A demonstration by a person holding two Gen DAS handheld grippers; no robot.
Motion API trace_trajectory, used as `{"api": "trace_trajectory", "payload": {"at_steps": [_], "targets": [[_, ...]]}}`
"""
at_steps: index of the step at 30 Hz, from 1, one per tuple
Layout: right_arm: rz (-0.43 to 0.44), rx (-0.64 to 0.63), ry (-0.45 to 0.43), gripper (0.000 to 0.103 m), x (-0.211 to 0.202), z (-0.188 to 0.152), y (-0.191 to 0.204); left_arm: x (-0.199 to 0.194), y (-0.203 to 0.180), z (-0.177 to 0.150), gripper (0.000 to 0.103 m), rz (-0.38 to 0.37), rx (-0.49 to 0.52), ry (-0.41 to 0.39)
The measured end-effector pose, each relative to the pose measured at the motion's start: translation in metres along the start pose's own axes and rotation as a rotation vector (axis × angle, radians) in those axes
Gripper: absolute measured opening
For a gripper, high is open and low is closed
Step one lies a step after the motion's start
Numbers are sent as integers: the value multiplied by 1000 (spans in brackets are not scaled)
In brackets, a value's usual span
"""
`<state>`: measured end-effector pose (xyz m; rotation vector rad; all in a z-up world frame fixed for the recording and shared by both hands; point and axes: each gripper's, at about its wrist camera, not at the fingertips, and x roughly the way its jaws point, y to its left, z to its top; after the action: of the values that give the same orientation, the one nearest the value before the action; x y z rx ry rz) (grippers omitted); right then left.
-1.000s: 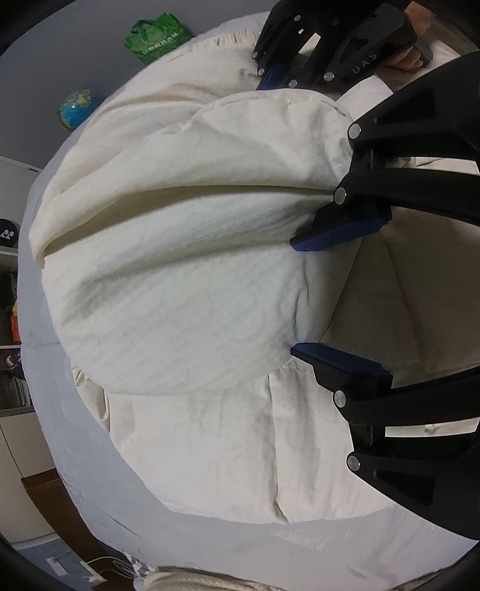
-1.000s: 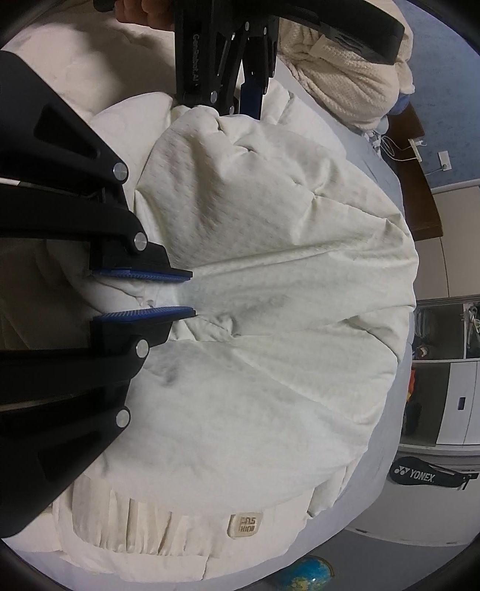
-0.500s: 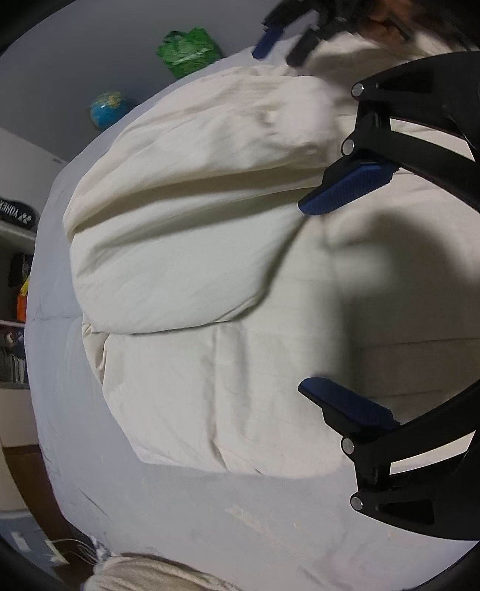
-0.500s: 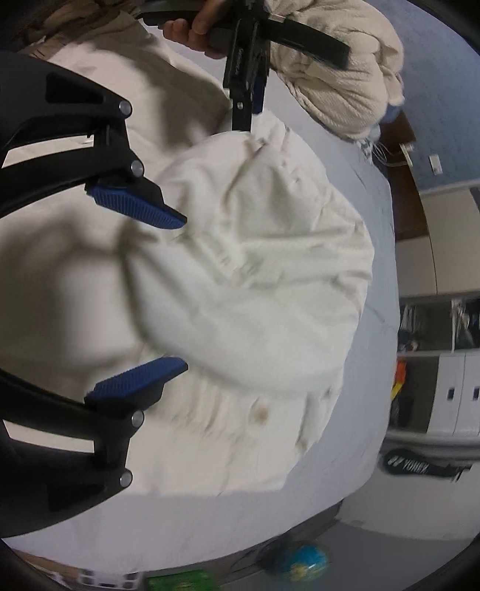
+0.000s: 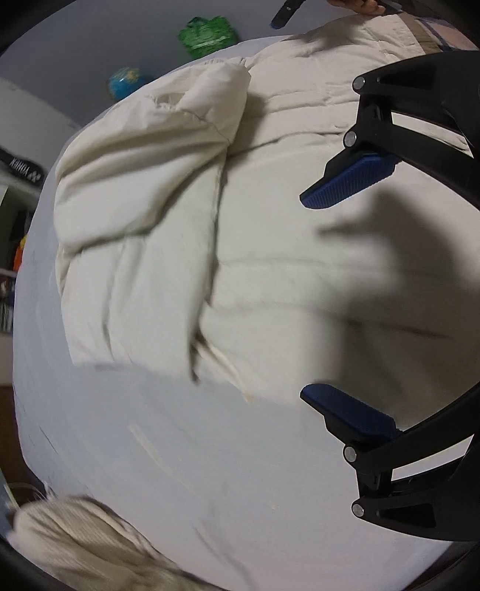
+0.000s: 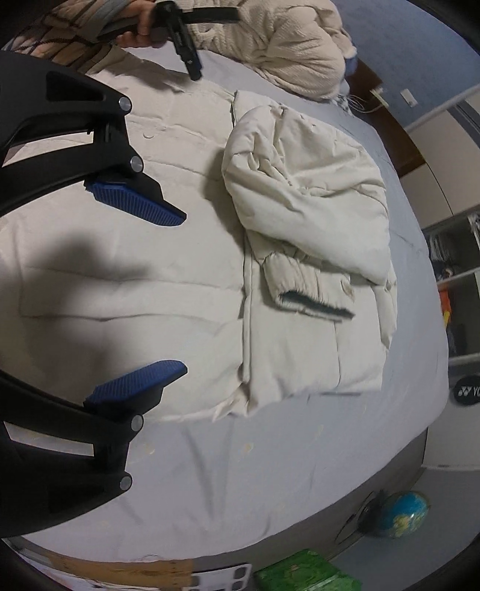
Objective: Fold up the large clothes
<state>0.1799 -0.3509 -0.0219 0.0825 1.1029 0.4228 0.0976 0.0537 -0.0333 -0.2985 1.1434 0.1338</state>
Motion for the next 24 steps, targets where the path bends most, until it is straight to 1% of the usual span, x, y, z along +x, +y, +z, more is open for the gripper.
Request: {"api": "trace_trajectory", "payload": {"at_steps": [2,6,9,10,12,14,17,19,21,23,24], "targets": [[-16,21,-2,71,-3,-3,-5,-6,15,-10,92,16,-38,-12],[-34,51,17,71,-5,-11,-11,-15,38,-26,92,14,-117,-5],[-31,63,41,71,-6,-16,-13,-16,41,-28,92,27,-133,4],[-32,66,47,71,-6,-19,-14,-22,42,-36,92,29,-137,6],[-39,78,43,71,-11,-23,-17,-21,45,-41,92,36,-160,27],[-54,93,42,71,-15,-27,-21,-19,49,-47,92,55,-186,66],[-84,120,40,71,-19,-30,-28,-20,53,-58,92,78,-201,111],[-97,137,45,71,-21,-32,-32,-19,52,-63,91,69,-200,138],[-107,157,55,71,-22,-34,-37,-20,49,-68,89,51,-191,159],[-107,169,66,71,-23,-36,-40,-19,45,-73,80,9,-175,192],[-109,169,70,71,-23,-37,-41,-19,44,-75,78,-5,-169,202]]}}
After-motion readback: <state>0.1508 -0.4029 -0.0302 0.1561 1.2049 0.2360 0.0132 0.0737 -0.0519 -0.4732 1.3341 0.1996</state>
